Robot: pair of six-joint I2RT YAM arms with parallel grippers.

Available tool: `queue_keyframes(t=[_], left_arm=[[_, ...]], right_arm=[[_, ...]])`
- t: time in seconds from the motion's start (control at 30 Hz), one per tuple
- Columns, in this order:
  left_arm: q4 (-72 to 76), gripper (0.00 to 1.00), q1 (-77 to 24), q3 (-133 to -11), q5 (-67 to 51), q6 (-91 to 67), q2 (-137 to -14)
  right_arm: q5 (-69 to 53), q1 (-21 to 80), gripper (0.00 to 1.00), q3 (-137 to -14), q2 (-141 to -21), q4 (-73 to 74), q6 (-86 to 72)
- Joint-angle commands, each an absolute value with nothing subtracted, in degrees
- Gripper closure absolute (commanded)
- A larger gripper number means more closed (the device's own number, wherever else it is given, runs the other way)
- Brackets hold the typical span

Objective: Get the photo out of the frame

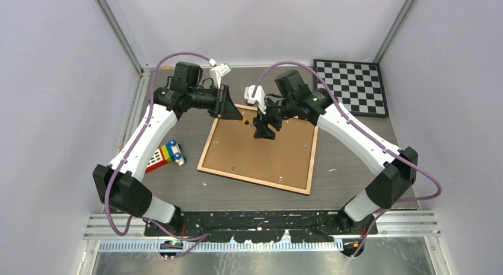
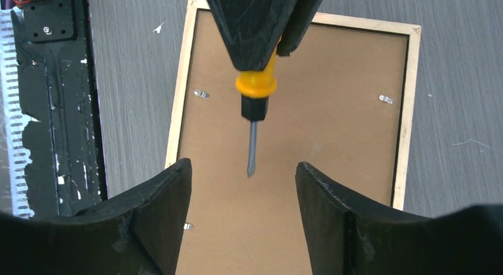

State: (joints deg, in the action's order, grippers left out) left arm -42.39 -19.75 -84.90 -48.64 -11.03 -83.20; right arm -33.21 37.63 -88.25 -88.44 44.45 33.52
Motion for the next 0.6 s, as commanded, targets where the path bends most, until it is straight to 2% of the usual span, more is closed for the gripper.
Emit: queue_keyframes(t=[0.0, 0.2, 0.4, 0.47, 0.5, 0.57], left_arm=[[-38.1, 1.00, -19.2, -83.7, -53.2, -16.4, -82.2], [-36.4, 1.00, -19.1, -82.5, -54.1, -18.7, -81.6], [-36.3, 1.00, -19.1, -81.9, -54.1, -18.9, -81.2], [-36.6, 0.99, -19.1, -81.9, -53.7, -18.7, -81.0], [-36.8, 0.95, -19.0, -82.0, -52.9, -18.6, -81.0], [-36.4, 0.75, -18.4, -82.1, -51.2, -18.7, -80.7]], right_arm=[[-33.2, 38.5, 0.34, -91.1, -90.2, 42.2, 32.7], [-33.5, 40.1, 0.56, -92.0, -91.3, 42.3, 32.8], [-32.4, 40.9, 0.98, -92.1, -90.9, 40.8, 31.9], [-32.0, 40.9, 0.99, -91.9, -90.6, 40.3, 31.6], [-31.9, 40.9, 1.00, -91.8, -90.4, 40.1, 31.6], [-31.8, 40.9, 1.00, -91.3, -89.8, 39.8, 31.4]])
